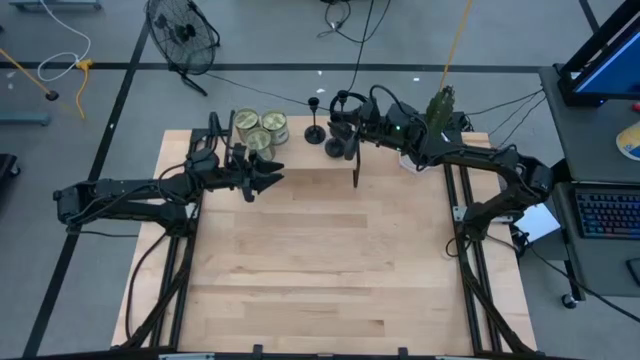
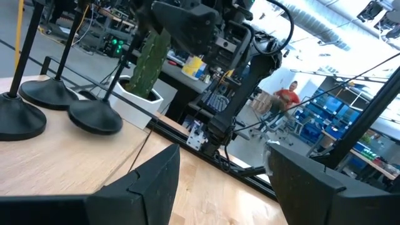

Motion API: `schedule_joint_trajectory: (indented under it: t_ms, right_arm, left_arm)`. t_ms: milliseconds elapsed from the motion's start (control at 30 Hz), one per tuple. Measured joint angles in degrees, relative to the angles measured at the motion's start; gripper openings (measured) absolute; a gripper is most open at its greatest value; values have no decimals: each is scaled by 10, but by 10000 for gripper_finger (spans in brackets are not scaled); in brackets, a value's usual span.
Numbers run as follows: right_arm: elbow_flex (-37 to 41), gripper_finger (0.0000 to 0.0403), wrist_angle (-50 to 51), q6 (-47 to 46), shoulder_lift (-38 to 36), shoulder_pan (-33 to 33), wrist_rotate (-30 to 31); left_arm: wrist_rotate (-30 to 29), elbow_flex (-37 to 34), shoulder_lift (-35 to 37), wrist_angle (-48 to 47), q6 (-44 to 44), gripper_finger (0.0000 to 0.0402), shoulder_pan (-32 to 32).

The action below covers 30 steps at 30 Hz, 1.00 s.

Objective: Pick & Place candle stick holders
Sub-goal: Put the black candle holder on the shelf

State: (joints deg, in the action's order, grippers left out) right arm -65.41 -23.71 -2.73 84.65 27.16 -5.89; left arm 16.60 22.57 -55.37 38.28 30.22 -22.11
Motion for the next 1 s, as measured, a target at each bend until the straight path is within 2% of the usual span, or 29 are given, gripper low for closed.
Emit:
schedule_joint_trajectory:
  t_ms: [100,1000]
  right_arm:
    - [0,141,8,-19,-1,-3,0]
    - [0,144,13,4,14,-4,0]
  left_arm:
    - [0,0,0,-1,0,239,0]
    - [14,0,0,-2,1,239,13]
